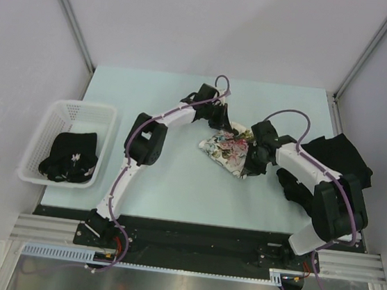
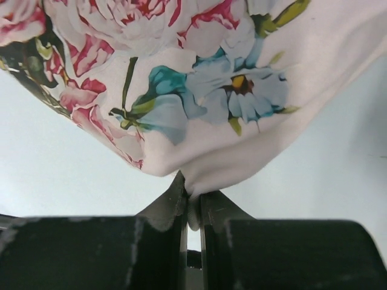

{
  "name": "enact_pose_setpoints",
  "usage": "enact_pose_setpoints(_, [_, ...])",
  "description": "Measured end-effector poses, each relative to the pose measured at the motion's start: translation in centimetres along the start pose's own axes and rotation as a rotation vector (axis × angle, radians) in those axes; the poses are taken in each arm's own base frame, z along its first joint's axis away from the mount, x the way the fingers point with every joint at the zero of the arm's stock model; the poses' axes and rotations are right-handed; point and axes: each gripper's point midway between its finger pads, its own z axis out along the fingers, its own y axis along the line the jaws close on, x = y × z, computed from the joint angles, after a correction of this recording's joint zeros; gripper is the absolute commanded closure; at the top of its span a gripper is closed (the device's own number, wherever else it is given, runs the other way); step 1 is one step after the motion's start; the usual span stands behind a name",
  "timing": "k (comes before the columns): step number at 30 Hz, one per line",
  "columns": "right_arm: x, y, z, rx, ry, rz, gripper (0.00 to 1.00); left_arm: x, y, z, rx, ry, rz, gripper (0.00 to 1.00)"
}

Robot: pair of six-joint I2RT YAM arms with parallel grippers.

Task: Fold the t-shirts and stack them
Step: Put the neatly folded tshirt into the corner of the board with both arms

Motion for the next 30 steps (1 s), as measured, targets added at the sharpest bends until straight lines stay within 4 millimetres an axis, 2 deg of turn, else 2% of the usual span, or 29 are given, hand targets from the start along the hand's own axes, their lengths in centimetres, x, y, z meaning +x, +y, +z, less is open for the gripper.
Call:
enact_pose_setpoints(5, [-1.6,-0.9,-1.8,-0.015,-0.061,0.016,1.00,-0.3,-0.4,-0.3,0.002,-0.008,0.002,1.00])
enact_pose_setpoints(10, [-3.7,-1.4,-3.1,-0.019,-0.116,0.020,1.00,-1.5,-1.8,-1.3,0.016,-0.033,0.013,1.00])
enact_pose_setpoints(14, [-5.4,-1.3,-4.0,-0.031,-0.158,0.024,1.00,-3.7,-4.2,-2.7,0.044,-0.083,0.038,1.00])
enact_pose_setpoints(20, [-7.7,-0.5,-5.5,-0.056,-0.224,0.020,1.00,-7.5,-8.7,-5.9,0.096,-0.179,0.099,1.00])
enact_pose_setpoints(25, [-10.7,0.2,-7.9,-0.082,-0.309,0.017,1.00,-9.7,-11.7,-9.0,0.104,-0.252,0.141,1.00])
enact_pose_setpoints(30, [-13.4,-0.5,-10.1,-0.071,-0.389,0.020,1.00,-11.4,-14.6,-12.2,0.115,-0.324,0.182,1.00])
